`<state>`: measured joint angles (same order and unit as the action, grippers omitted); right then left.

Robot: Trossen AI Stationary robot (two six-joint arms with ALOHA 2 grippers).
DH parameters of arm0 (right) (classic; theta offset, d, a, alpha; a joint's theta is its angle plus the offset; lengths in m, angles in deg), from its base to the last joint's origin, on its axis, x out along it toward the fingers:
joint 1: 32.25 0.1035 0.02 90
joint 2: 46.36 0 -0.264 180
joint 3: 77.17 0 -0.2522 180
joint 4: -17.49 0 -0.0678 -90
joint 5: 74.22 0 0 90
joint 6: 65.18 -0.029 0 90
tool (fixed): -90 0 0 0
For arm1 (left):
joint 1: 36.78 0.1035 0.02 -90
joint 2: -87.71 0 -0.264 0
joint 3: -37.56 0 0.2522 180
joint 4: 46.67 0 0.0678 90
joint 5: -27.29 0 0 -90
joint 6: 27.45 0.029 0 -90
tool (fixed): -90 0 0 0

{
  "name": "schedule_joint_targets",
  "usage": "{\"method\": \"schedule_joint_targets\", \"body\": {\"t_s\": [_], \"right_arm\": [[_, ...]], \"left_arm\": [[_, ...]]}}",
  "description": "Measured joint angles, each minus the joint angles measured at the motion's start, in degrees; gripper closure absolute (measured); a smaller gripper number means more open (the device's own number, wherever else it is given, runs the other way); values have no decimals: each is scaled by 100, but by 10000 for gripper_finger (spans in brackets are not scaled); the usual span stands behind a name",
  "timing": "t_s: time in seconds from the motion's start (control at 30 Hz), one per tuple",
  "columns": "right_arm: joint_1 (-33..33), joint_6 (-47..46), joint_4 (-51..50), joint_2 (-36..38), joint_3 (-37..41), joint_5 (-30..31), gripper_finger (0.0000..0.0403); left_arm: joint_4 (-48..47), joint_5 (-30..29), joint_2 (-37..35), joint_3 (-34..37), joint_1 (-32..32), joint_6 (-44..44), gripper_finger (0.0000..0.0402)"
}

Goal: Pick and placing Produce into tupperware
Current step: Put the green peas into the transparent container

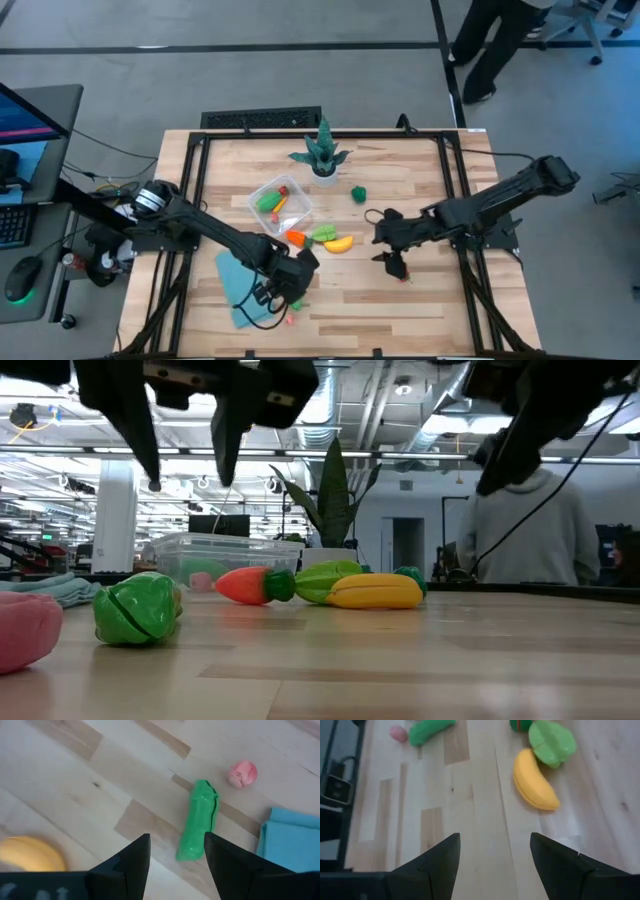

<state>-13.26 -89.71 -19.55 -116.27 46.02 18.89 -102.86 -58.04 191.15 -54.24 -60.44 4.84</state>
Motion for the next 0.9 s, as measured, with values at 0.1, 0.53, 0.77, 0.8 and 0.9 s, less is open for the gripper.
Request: {"method": "schedule_joint_targets", "body": {"t_s": [0.1,0.53,0.77,0.8,0.9], "right_arm": [[2,49,-251,427,0,58,170],[17,75,-688,2029,-1,907,170],[4,148,-670,2300,2,953,170],[6,185,-672,2294,2,965,170],[6,208,-674,2278,2,1045,170]], "left_arm": [[183,199,66,28,-7,-68,223],[247,-42,309,46,-42,-828,194],[260,-47,363,43,-178,-630,154],[237,-78,363,43,-203,-533,150],[235,-150,363,43,-234,-363,144]]}}
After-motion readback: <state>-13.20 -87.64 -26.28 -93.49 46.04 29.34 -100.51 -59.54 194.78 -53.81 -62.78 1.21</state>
